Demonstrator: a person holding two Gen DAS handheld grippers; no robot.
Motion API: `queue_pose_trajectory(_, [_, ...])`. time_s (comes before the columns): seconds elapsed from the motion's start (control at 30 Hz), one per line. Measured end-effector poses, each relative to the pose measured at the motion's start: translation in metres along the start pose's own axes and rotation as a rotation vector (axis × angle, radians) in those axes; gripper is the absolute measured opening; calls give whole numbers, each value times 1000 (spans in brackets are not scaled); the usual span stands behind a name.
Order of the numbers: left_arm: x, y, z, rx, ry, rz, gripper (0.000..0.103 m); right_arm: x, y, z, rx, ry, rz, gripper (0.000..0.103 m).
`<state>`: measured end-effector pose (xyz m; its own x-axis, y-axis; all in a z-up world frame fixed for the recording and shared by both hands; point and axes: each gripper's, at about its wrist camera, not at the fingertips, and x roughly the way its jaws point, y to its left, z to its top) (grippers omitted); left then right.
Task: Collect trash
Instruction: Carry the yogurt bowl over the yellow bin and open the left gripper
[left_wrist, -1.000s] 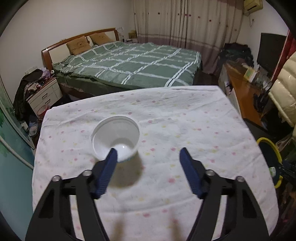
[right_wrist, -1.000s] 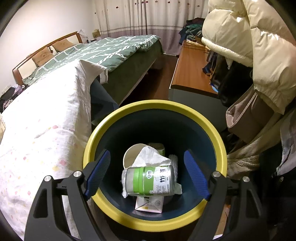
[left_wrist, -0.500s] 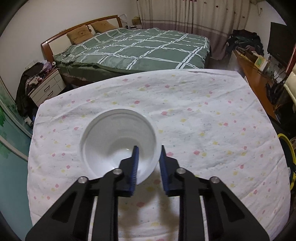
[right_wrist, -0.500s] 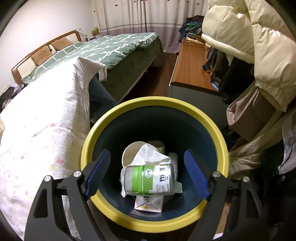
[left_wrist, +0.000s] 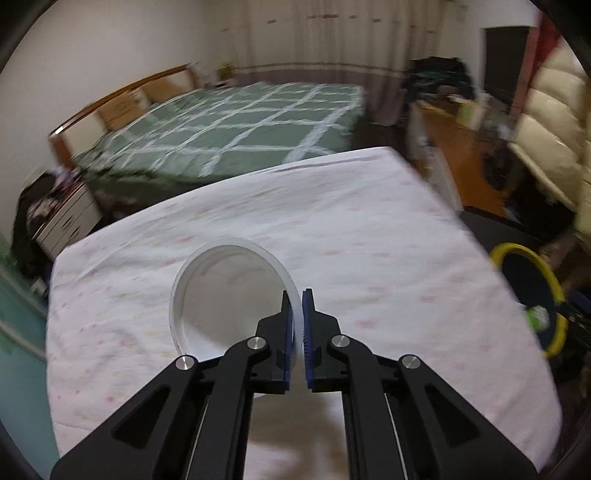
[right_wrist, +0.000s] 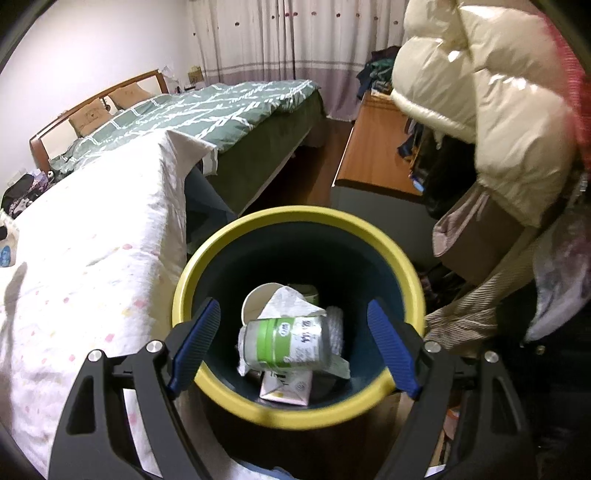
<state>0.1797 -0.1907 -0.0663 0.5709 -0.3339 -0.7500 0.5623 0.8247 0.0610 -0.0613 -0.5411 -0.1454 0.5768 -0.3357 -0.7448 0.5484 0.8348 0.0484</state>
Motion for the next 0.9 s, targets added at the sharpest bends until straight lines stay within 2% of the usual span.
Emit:
queue_pose_trajectory(0.23, [-30, -117, 16, 188, -56, -214, 6, -32, -25, -12, 26, -33, -18, 78])
queue_pose_trajectory(0.4, [-32, -201, 31, 309, -69, -314, 6, -49, -48, -22, 43, -42, -49, 78])
queue_pose_trajectory(0.7, [16, -307, 41, 405, 43, -452, 6, -58, -93, -45, 128, -29, -70, 78])
queue_pose_trajectory(0.9, [58, -354, 35, 444, 137, -454, 6, -57, -106, -52, 158, -19, -71, 78])
